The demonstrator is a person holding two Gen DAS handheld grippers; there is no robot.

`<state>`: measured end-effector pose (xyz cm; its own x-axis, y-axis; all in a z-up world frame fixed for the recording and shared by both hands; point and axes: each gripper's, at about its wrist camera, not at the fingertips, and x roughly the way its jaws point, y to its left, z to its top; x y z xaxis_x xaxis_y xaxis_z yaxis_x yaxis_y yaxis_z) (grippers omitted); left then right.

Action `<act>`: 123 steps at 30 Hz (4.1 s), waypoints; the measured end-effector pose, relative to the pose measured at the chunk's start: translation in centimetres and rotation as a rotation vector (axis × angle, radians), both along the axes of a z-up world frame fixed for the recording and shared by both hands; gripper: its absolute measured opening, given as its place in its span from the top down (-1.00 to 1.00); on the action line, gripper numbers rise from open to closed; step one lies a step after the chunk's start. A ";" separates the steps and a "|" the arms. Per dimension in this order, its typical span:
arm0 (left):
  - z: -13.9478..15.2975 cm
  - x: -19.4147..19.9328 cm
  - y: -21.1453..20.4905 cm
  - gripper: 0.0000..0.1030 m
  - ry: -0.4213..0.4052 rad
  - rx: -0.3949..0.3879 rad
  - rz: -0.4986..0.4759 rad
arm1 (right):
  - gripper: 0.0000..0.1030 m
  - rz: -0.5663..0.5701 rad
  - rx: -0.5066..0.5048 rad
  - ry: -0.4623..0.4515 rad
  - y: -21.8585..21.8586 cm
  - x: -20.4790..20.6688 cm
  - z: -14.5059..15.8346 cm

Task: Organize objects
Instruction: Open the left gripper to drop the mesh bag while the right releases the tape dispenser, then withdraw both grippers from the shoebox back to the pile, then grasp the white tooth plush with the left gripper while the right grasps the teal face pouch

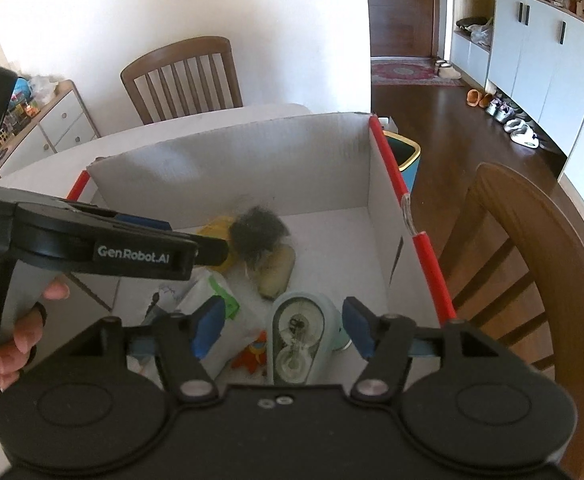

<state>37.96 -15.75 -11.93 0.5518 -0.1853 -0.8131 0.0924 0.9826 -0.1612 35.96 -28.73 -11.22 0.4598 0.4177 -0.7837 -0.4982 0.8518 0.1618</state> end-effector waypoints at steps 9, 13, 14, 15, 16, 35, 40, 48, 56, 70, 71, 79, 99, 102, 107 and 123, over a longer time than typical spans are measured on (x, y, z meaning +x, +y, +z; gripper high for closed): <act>2.3 -2.6 0.3 -0.16 -0.059 0.000 -0.028 | -0.28 -0.019 0.022 -0.019 -0.3 -1.9 1.6; 3.9 -4.0 0.8 -0.16 -0.104 -0.008 -0.035 | -0.28 -0.025 0.037 -0.039 -0.2 -2.8 2.8; 4.2 -4.4 1.0 -0.16 -0.113 -0.011 -0.035 | -0.29 -0.025 0.042 -0.045 -0.2 -3.1 3.1; 4.6 -4.7 1.2 -0.16 -0.124 -0.015 -0.034 | -0.29 -0.026 0.045 -0.052 -0.1 -3.4 3.5; 5.0 -5.1 1.5 -0.16 -0.134 -0.018 -0.035 | -0.31 -0.027 0.048 -0.060 -0.1 -3.7 3.9; 9.8 -13.5 9.0 -0.54 -0.267 -0.001 0.000 | -0.75 0.026 0.063 -0.185 5.2 -10.9 8.5; 10.2 -15.6 11.8 -0.61 -0.273 -0.005 0.020 | -0.87 0.021 0.068 -0.200 7.3 -12.6 9.0; 10.3 -18.4 15.7 -0.63 -0.282 -0.022 0.040 | -0.98 -0.009 0.086 -0.215 10.7 -15.1 9.3; 10.0 -20.6 19.1 -0.85 -0.297 -0.026 0.050 | -0.98 -0.020 0.097 -0.208 13.9 -16.9 8.8; 5.9 -22.9 25.7 -1.00 -0.275 0.006 0.110 | -0.98 0.018 0.063 -0.170 20.2 -18.4 7.5; 5.3 -22.9 26.3 -1.00 -0.257 0.015 0.118 | -0.98 0.017 0.061 -0.163 20.5 -18.3 7.4; 0.8 -22.4 29.7 -1.00 -0.173 0.055 0.157 | -0.98 0.007 0.050 -0.077 23.0 -16.7 5.1; -5.8 -16.7 32.4 -1.00 -0.139 0.040 0.174 | -0.91 0.014 0.016 0.038 28.3 -12.3 0.2; -6.2 -15.9 32.4 -1.00 -0.145 0.041 0.140 | -0.91 0.012 0.024 0.057 28.8 -11.6 -0.4; -6.9 -14.9 32.1 -0.98 -0.142 0.028 0.102 | -0.86 -0.009 0.013 0.090 29.7 -10.2 -1.7; -7.6 -14.5 32.0 -0.79 -0.182 0.005 0.045 | -0.45 -0.110 0.011 0.242 30.5 -7.5 -5.7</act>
